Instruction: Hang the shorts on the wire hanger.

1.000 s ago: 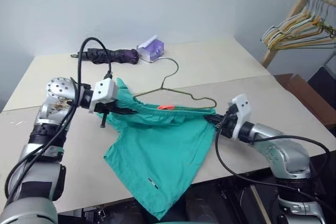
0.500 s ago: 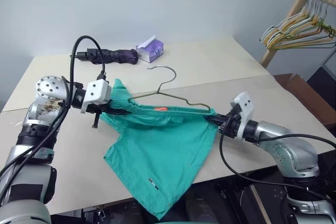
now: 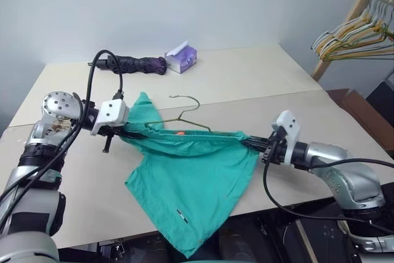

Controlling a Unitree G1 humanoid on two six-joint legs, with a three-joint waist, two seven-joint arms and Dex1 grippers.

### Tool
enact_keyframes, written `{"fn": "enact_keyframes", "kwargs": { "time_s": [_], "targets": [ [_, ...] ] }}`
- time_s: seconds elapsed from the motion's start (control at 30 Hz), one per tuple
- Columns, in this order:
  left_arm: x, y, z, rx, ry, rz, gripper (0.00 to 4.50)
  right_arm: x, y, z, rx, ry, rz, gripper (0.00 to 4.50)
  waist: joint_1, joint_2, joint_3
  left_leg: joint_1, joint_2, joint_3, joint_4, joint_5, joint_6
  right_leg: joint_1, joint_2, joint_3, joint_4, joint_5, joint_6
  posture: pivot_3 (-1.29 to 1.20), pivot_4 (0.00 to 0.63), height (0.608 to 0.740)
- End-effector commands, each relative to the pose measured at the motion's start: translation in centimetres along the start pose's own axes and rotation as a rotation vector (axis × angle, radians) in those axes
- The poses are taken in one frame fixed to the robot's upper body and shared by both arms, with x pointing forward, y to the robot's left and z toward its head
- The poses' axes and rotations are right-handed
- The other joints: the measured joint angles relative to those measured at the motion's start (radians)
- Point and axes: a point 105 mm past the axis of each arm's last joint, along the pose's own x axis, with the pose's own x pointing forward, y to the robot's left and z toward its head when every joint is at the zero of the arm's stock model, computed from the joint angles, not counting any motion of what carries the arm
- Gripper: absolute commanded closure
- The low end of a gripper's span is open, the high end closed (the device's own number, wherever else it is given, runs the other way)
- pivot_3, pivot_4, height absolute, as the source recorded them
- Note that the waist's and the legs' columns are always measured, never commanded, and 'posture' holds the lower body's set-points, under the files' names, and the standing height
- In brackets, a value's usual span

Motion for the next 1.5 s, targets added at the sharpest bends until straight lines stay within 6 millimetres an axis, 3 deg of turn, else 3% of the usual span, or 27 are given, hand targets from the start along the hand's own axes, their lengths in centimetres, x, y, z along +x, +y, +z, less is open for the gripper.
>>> {"fn": "enact_keyframes", "kwargs": {
  "time_s": [0.03,0.27,0.6,0.77,0.93,1.07,1.17,1.27,1.4,1.5],
  "targets": [
    [-2.6,-0.6,-2.3,-0.078,0.126,0.021,4.50,-2.7,-3.2,1.5,-0.047,-0.013,-0.150,4.48,-0.002,0.000,0.000,0.000,0.000,0.000,0.000,0.000,0.000,0.000,0.000,0.000,0.000,0.000,0.000,-0.16,0.056,0.740],
    [-1.2,-0.9,-2.4,-0.067,0.111,-0.006,4.50,-2.3,-2.2,3.2,-0.097,-0.047,-0.088,4.48,-0.004,0.000,0.000,0.000,0.000,0.000,0.000,0.000,0.000,0.000,0.000,0.000,0.000,0.000,0.000,-0.18,0.060,0.740],
    [1.6,0.0,-0.8,-0.030,0.036,-0.022,4.50,-0.5,1.7,6.2,-0.196,-0.107,0.068,4.48,-0.005,0.000,0.000,0.000,0.000,0.000,0.000,0.000,0.000,0.000,0.000,0.000,0.000,0.000,0.000,-0.20,0.057,0.740],
    [2.8,1.0,0.6,-0.018,-0.034,0.012,4.50,0.2,3.3,5.9,-0.224,-0.085,0.131,3.08,-0.006,0.000,0.000,-0.001,0.000,0.000,0.000,0.000,0.000,0.000,0.000,0.000,-0.001,0.000,0.000,-0.20,0.053,0.740],
    [2.8,2.1,1.8,0.005,-0.079,0.061,4.50,-0.8,2.3,6.1,-0.251,-0.063,0.097,1.33,-0.005,0.000,0.000,-0.001,0.000,0.000,0.000,0.000,0.000,-0.001,0.000,0.000,0.000,0.000,0.000,-0.20,0.049,0.740],
    [2.7,2.6,2.5,0.033,-0.096,0.084,4.50,-2.5,1.3,8.1,-0.299,-0.061,0.078,0.03,-0.005,0.000,0.000,-0.001,0.000,0.000,0.000,0.000,0.000,0.000,0.000,0.000,-0.001,0.000,0.000,-0.20,0.040,0.740],
    [2.8,2.9,2.9,0.054,-0.106,0.088,4.50,-3.5,0.4,9.8,-0.342,-0.006,0.064,0.03,-0.010,0.000,0.000,0.000,0.000,0.001,0.000,0.000,0.000,-0.001,0.000,0.000,0.000,0.000,0.000,-0.20,0.028,0.740],
    [2.8,3.0,3.3,0.076,-0.117,0.088,4.50,-3.8,-0.3,10.1,-0.382,0.109,0.070,0.03,-0.017,0.000,0.000,0.000,0.000,0.000,0.000,0.000,0.000,-0.001,0.000,0.000,0.000,0.000,0.000,-0.20,0.011,0.740],
    [3.0,3.2,4.0,0.105,-0.138,0.089,4.50,-2.7,-1.3,10.5,-0.361,0.278,0.056,0.03,-0.034,0.000,0.000,-0.001,0.000,0.001,0.000,0.000,0.000,-0.001,-0.001,0.000,0.000,0.000,0.000,-0.19,0.000,0.740],
    [3.2,3.4,4.8,0.124,-0.171,0.091,4.50,-1.4,-0.3,10.4,-0.364,0.378,0.119,0.03,-0.042,0.001,0.000,0.000,0.000,0.001,0.000,0.000,0.000,-0.002,-0.001,0.000,0.001,0.000,0.000,-0.18,0.000,0.740]
  ]
}}
